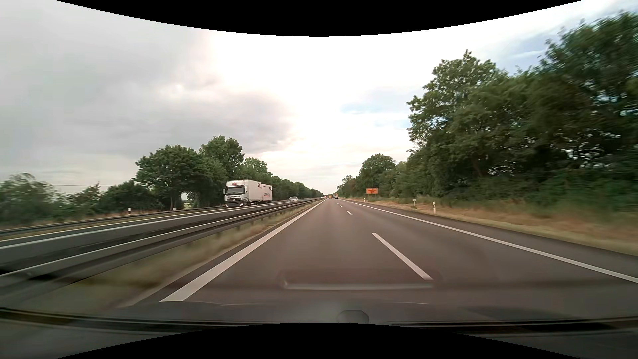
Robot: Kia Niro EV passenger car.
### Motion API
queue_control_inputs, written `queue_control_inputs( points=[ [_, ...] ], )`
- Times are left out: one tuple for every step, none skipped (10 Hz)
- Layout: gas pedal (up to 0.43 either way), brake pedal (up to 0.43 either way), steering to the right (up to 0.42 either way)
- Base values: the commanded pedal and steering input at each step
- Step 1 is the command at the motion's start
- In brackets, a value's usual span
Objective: Follow the waypoints while adhering to traffic rules and regulations
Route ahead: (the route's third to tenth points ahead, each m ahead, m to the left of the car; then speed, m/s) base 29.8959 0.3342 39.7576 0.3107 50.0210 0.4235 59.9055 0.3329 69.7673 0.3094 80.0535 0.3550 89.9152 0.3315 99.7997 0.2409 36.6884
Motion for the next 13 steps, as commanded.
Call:
queue_control_inputs(
  points=[
    [0.287, 0.000, -0.003],
    [0.287, 0.000, -0.002],
    [0.287, 0.000, -0.003],
    [0.287, 0.000, -0.002],
    [0.287, 0.000, -0.002],
    [0.287, 0.000, -0.001],
    [0.287, 0.000, -0.002],
    [0.287, 0.000, -0.002],
    [0.287, 0.000, -0.002],
    [0.287, 0.000, -0.002],
    [0.299, 0.000, -0.002],
    [0.299, 0.000, -0.003],
    [0.299, 0.000, -0.002]
  ],
)
